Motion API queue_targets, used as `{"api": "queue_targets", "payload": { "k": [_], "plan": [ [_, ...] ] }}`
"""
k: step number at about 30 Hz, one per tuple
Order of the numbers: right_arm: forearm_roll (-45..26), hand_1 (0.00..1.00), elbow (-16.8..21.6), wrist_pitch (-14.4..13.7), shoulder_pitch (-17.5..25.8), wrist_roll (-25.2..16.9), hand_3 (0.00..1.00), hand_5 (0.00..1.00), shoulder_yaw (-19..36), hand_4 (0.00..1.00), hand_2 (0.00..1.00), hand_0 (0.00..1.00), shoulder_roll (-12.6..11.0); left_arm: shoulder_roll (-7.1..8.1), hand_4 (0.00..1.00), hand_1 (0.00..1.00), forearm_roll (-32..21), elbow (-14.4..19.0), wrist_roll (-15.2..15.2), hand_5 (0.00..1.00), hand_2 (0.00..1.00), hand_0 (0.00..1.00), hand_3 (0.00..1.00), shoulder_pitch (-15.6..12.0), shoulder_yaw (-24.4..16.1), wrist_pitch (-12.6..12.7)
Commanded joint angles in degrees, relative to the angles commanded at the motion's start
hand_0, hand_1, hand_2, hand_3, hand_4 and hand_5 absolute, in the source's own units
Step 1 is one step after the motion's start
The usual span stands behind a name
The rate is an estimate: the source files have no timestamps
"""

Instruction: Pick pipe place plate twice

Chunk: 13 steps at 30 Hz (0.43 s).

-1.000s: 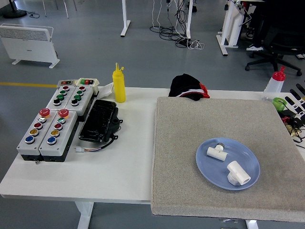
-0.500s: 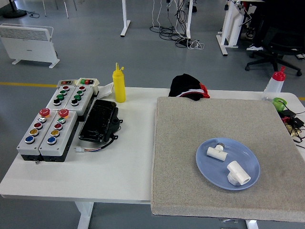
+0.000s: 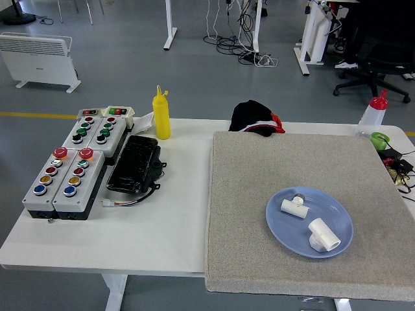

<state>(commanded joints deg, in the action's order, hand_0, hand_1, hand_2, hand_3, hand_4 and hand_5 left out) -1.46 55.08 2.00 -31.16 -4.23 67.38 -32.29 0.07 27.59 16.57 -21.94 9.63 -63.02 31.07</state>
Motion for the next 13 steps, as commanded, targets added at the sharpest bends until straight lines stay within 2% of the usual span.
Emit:
{"api": "queue_targets", "payload": {
  "k": [13],
  "plan": [
    [-0.52, 0.798, -0.61, -0.08, -0.09, 0.19, 0.825, 0.634, 0.27, 0.51, 0.859, 0.834, 0.11, -0.03, 0.488, 0.676, 0.87, 0.05, -0.36, 0.998, 0.667, 0.707, 0.671, 0.1, -0.72, -0.01]
  ]
}}
